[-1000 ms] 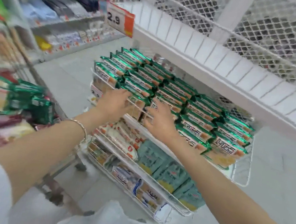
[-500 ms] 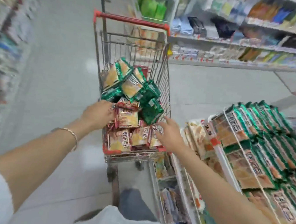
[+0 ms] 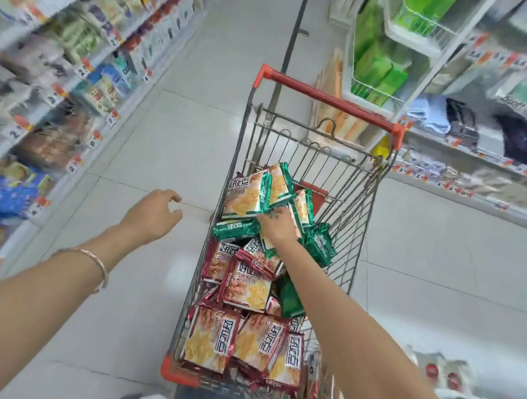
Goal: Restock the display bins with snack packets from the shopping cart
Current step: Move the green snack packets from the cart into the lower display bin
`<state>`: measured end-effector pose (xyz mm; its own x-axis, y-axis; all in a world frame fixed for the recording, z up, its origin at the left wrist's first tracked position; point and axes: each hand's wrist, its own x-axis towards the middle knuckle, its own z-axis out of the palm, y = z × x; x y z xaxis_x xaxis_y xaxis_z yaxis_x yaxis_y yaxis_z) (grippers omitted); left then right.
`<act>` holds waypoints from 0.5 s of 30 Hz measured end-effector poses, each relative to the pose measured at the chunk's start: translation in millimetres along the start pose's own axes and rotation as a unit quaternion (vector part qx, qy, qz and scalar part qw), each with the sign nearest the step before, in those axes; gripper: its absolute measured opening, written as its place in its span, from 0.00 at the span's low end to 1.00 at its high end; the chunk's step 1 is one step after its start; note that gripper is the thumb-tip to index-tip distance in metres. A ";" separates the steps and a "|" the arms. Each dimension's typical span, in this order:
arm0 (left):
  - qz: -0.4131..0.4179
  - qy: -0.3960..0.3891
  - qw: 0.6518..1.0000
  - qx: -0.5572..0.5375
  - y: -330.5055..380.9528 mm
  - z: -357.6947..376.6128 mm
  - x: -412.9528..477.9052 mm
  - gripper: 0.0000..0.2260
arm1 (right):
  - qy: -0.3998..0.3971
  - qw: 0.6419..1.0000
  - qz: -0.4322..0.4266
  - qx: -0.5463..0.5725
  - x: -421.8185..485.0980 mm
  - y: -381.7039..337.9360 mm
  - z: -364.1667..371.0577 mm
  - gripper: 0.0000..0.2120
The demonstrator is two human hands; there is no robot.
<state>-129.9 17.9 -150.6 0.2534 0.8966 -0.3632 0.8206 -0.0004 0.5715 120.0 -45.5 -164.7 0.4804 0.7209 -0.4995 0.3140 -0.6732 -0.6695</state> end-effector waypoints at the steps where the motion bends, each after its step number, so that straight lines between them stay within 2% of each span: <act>1: -0.019 0.013 0.999 -0.031 3.1 0.1 8.1 0.16 | -0.003 1.000 0.009 -0.008 16.2 -8.5 2.3 0.33; 4: -0.065 0.044 0.988 -0.130 10.9 4.6 28.9 0.13 | -0.016 0.998 0.053 -0.024 58.0 -10.1 14.2 0.46; 6: -0.092 0.048 0.978 -0.184 13.4 8.5 38.6 0.11 | -0.035 0.997 0.048 -0.043 82.1 0.5 25.2 0.48; 8: -0.110 0.037 0.967 -0.226 16.1 11.1 47.5 0.10 | -0.042 0.998 0.042 -0.026 85.4 -4.8 24.5 0.46; 10: -0.130 0.032 0.950 -0.283 25.5 11.8 54.6 0.11 | -0.049 0.996 0.054 0.043 93.7 -4.9 15.4 0.46; 12: -0.149 0.023 0.927 -0.342 40.1 14.0 61.4 0.12 | -0.081 0.985 0.057 0.140 91.3 -2.8 -2.8 0.59; 13: -0.153 -0.002 0.919 -0.363 49.7 14.8 65.6 0.16 | -0.123 0.978 0.044 0.162 88.5 0.4 -13.5 0.61; 15: -0.159 -0.088 0.896 -0.405 69.0 20.3 74.6 0.24 | -0.226 0.961 0.015 0.158 76.5 -2.5 -31.0 0.48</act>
<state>-44.0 75.7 -153.2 0.2084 0.7106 -0.6720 0.2431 0.6279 0.7394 181.3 6.1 -184.2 0.0591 0.7479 -0.6612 0.0059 -0.6626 -0.7489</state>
